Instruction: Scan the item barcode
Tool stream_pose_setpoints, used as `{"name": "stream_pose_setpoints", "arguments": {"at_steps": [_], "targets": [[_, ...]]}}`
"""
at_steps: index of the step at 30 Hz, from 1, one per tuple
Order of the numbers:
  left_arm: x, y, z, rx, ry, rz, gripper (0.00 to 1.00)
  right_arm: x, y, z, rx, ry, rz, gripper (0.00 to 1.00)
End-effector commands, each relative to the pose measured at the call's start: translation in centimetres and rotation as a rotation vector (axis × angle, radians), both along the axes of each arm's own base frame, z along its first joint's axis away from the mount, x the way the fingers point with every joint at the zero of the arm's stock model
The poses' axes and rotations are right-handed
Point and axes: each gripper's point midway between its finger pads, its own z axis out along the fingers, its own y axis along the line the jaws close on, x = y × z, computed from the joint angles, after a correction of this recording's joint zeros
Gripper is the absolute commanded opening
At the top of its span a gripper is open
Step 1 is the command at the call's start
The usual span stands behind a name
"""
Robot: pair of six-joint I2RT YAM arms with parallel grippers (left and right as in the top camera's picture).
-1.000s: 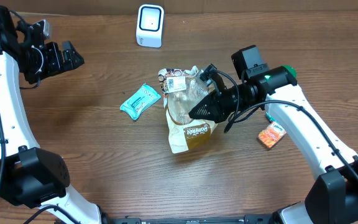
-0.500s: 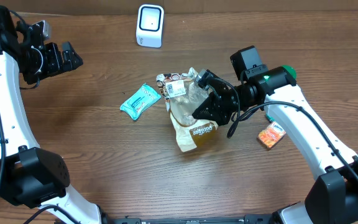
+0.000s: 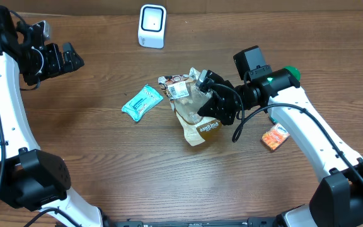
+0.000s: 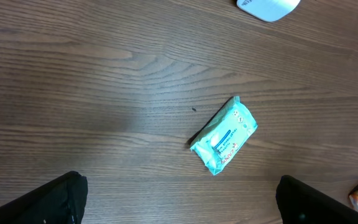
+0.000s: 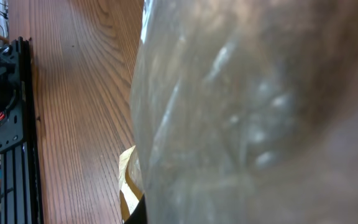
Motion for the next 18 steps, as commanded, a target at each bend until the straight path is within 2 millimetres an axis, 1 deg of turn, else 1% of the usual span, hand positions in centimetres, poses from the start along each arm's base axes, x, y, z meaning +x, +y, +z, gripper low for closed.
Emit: {"name": "stream_pose_setpoints", "arguments": {"at_steps": [1,11,14,16,18], "targets": [[0.0,-0.1,0.6,0.015,-0.018,-0.02,1.0,-0.4,0.2,1.0,0.016,-0.022,0.001,0.04],[0.0,-0.1,0.6,0.015,-0.018,-0.02,1.0,0.0,0.1,1.2,0.019,0.13,-0.173,0.04],[0.0,-0.1,0.6,0.015,-0.018,-0.02,1.0,1.0,-0.5,1.5,-0.02,0.122,-0.244,0.04],[0.0,-0.1,0.6,0.015,-0.018,-0.02,1.0,1.9,-0.9,2.2,-0.045,0.096,-0.285,0.04],[0.0,-0.1,0.6,0.015,-0.018,-0.02,1.0,3.2,-1.5,3.5,-0.077,0.043,-0.329,0.04]]}}
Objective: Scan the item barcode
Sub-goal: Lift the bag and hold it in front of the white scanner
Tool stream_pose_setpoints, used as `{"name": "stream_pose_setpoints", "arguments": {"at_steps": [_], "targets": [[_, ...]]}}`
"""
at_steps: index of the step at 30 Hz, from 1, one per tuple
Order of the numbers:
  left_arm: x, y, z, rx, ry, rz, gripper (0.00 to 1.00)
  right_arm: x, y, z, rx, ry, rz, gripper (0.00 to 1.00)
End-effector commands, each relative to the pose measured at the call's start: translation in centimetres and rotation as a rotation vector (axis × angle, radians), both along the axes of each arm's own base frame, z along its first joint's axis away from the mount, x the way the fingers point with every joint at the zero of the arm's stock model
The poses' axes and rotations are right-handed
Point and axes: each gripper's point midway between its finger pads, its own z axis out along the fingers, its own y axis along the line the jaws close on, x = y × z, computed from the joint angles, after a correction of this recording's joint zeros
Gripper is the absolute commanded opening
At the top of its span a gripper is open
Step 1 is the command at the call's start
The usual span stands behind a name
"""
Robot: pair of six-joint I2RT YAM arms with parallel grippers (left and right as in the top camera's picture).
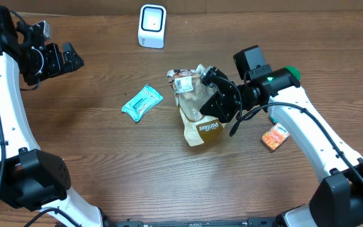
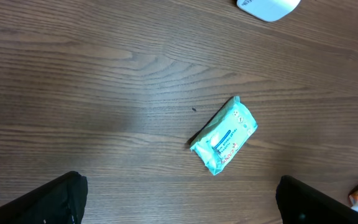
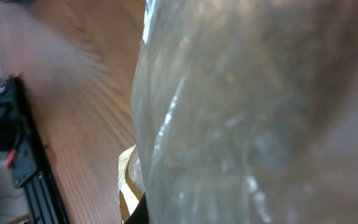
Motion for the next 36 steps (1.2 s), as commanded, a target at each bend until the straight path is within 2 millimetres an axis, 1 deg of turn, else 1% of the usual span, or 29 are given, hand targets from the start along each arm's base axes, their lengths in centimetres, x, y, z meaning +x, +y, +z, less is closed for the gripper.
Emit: {"name": "stream_pose_setpoints", "arguments": {"at_steps": [1,2,4,7,9,10,12,14,16,20,22,23,28,30,33,36], "targets": [[0.0,-0.1,0.6,0.015,-0.018,-0.02,1.0,3.2,-1.0,4.6,-0.063,-0.15,-0.112,0.04],[0.0,-0.1,0.6,0.015,-0.018,-0.02,1.0,4.3,-1.5,6.0,-0.095,-0.21,-0.142,0.04],[0.0,-0.1,0.6,0.015,-0.018,-0.02,1.0,5.8,-1.8,8.2,-0.109,-0.291,-0.166,0.04],[0.0,-0.1,0.6,0.015,-0.018,-0.02,1.0,8.3,-1.6,11.8,-0.106,-0.437,-0.184,0.04],[0.0,-0.1,0.6,0.015,-0.018,-0.02,1.0,10.3,-1.4,13.6,-0.112,-0.549,-0.225,0.04],[0.0,-0.1,0.6,0.015,-0.018,-0.02,1.0,11.1,-1.5,14.2,-0.123,-0.596,-0.247,0.04],[0.0,-0.1,0.6,0.015,-0.018,-0.02,1.0,13.6,-2.1,15.4,-0.178,-0.712,-0.333,0.04],[0.0,-0.1,0.6,0.015,-0.018,-0.02,1.0,16.5,-2.3,15.6,-0.273,-0.845,-0.362,0.04],[0.0,-0.1,0.6,0.015,-0.018,-0.02,1.0,18.2,-2.1,14.8,-0.339,-0.907,-0.359,0.04],[0.0,-0.1,0.6,0.015,-0.018,-0.02,1.0,22.1,-2.2,12.3,-0.485,-1.0,-0.415,0.04],[0.0,-0.1,0.6,0.015,-0.018,-0.02,0.99,23.5,-2.0,11.2,-0.547,-1.042,-0.437,0.04],[0.0,-0.1,0.6,0.015,-0.018,-0.02,1.0,24.3,-1.7,10.3,-0.586,-1.066,-0.44,0.04],[0.0,-0.1,0.6,0.015,-0.018,-0.02,1.0,26.9,-0.3,7.2,-0.753,-1.19,-0.447,0.04],[0.0,-0.1,0.6,0.015,-0.018,-0.02,1.0,27.7,0.8,6.3,-0.779,-1.247,-0.439,0.04],[0.0,-0.1,0.6,0.015,-0.018,-0.02,1.0,28.4,2.8,4.6,-0.8,-1.316,-0.385,0.04],[0.0,-0.2,0.6,0.015,-0.018,-0.021,1.0,28.8,4.5,2.9,-0.847,-1.382,-0.291,0.04]]}}
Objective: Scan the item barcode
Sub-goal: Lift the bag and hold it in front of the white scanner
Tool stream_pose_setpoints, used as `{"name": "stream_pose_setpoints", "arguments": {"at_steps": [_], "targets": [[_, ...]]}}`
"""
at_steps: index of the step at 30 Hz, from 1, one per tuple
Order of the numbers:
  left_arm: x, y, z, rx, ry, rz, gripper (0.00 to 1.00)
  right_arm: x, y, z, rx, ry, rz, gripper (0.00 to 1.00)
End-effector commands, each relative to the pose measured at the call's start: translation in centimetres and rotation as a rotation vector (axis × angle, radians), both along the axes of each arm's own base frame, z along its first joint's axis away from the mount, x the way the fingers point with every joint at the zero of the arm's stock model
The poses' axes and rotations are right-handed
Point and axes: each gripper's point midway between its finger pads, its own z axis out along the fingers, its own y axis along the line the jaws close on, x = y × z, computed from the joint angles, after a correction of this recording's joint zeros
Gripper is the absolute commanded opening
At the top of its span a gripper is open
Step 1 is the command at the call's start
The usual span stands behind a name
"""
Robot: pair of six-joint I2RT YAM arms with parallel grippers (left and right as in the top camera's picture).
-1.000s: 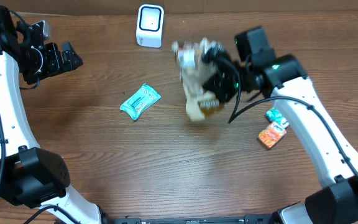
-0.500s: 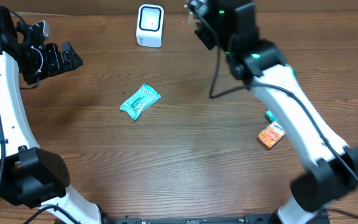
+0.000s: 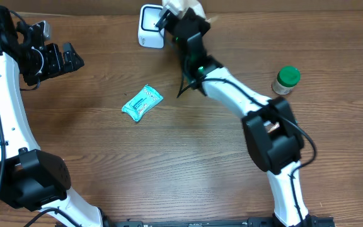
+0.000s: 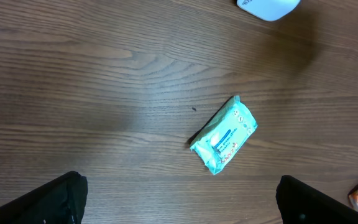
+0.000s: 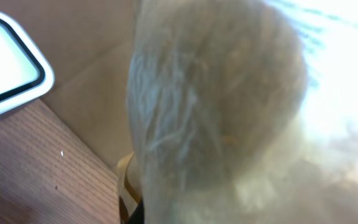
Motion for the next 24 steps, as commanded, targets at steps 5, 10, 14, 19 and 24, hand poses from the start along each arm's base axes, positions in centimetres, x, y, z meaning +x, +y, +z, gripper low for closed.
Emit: {"name": "stream_pose_setpoints", "arguments": {"at_steps": [5,10,14,19,24], "targets": [[0.1,-0.2,0.6,0.015,-0.02,-0.021,0.99,0.7,1.6,-3.8,-0.299,-0.011,0.047,0.04],[0.1,-0.2,0.6,0.015,-0.02,-0.021,1.0,1.3,0.6,-4.8,-0.308,0.005,0.035,0.04],[0.1,-0.2,0.6,0.015,-0.02,-0.021,0.99,1.3,0.9,-4.8,-0.31,0.004,0.055,0.04],[0.1,-0.2,0.6,0.015,-0.02,-0.021,1.0,1.3,1.1,-4.6,-0.303,-0.005,0.067,0.04],[0.1,-0.2,0.6,0.015,-0.02,-0.021,1.0,1.2,1.3,-4.6,-0.303,-0.005,0.066,0.04]]}}
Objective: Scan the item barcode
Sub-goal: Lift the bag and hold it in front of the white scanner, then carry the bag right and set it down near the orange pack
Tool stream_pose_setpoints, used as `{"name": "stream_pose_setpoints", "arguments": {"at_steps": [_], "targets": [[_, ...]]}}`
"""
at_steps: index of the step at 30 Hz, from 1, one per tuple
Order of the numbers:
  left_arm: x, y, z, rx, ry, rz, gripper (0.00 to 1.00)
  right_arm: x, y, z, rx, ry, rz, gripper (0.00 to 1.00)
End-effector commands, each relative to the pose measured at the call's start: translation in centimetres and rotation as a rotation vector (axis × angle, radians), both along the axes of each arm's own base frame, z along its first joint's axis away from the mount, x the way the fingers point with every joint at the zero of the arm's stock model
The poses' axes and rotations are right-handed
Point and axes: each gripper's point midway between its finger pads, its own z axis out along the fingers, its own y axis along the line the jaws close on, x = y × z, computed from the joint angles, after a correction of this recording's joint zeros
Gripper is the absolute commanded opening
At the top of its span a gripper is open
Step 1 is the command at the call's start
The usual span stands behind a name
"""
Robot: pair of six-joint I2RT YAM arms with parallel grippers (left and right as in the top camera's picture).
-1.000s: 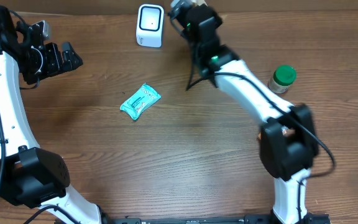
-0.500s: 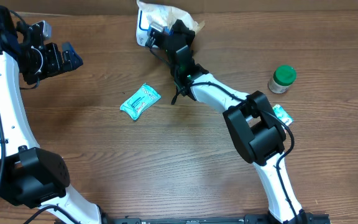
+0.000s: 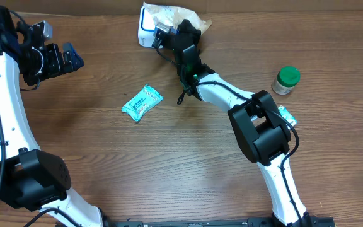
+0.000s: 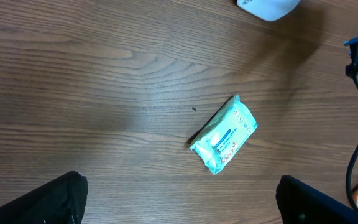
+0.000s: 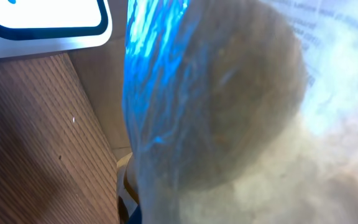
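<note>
My right gripper is at the table's far edge, shut on a clear crinkled snack bag held against the white barcode scanner. In the right wrist view the bag fills the picture and hides the fingers. Blue light falls on its left side, and the scanner shows at the top left. My left gripper hangs open over the table's far left. Its dark fingertips show wide apart with nothing between them.
A teal packet lies left of centre, also seen as the teal packet under the left wrist. A green-lidded jar stands at the right. A small orange and teal packet lies beside the right arm.
The right gripper has brought the bag closer to the scanner, so the bag now overlaps the scanner's top. Blue light now shows on the bag. The left arm has not moved.
The right gripper first held the bag at the table's middle, its bottom on the wood. It then held it tilted in about the same spot. Later the bag was up by the scanner at the far edge, and now it is against the scanner with blue light on it.
</note>
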Motion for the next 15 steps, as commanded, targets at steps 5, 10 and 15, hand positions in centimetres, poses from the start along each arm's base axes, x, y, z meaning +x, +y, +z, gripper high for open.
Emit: {"name": "stream_pose_setpoints", "arguments": {"at_steps": [5,10,15], "targets": [[0.1,-0.1,0.6,0.015,-0.021,-0.021,1.0,0.0,0.6,1.5,0.021,-0.038,-0.001,0.04],[0.1,-0.2,0.6,0.015,-0.02,-0.021,1.0,-0.4,1.6,1.6,0.025,-0.044,0.016,0.04],[0.1,-0.2,0.6,0.015,-0.02,-0.021,1.0,-1.1,3.2,2.4,0.053,-0.071,0.039,0.04]]}}
